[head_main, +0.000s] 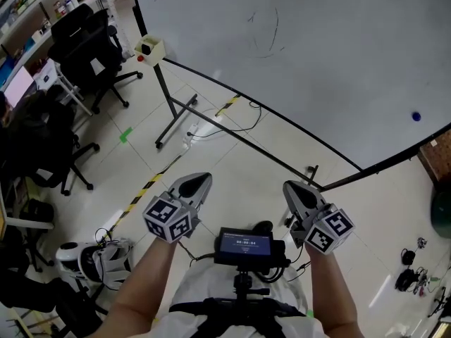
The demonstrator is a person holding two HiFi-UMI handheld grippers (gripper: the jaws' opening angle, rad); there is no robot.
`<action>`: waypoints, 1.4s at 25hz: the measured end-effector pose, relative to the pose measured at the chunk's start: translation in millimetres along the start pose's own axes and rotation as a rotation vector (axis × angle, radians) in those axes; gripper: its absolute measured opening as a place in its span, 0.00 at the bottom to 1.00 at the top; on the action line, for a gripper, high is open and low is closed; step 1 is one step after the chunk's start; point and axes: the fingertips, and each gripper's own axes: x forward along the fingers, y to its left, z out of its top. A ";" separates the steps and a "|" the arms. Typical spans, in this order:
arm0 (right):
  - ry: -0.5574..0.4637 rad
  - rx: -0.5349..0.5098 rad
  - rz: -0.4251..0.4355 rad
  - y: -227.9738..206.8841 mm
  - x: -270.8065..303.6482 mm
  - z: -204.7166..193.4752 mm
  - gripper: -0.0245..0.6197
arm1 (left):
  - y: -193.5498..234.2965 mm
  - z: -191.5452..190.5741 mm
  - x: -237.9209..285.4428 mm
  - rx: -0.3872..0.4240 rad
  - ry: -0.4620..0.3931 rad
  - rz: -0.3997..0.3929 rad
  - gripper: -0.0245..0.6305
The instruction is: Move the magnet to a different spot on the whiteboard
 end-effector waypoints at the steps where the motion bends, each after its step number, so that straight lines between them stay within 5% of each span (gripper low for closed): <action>1: -0.007 0.001 0.002 -3.2 1.7 2.8 0.08 | 0.4 2.2 4.2 0.009 0.006 -0.002 0.08; 12: -0.102 0.011 -0.086 -110.2 -27.5 49.6 0.08 | -45.9 59.5 141.0 0.133 0.043 -0.137 0.08; 18: -0.141 -0.022 -0.144 -166.3 -62.5 77.1 0.08 | -113.6 82.3 224.1 0.390 0.088 -0.261 0.08; 28: -0.271 0.003 -0.254 -249.7 -142.1 108.7 0.08 | -215.9 110.6 324.6 0.540 0.094 -0.421 0.08; 35: -0.309 -0.187 -0.369 -277.0 -200.2 140.6 0.08 | -292.6 135.4 371.2 0.575 0.037 -0.536 0.08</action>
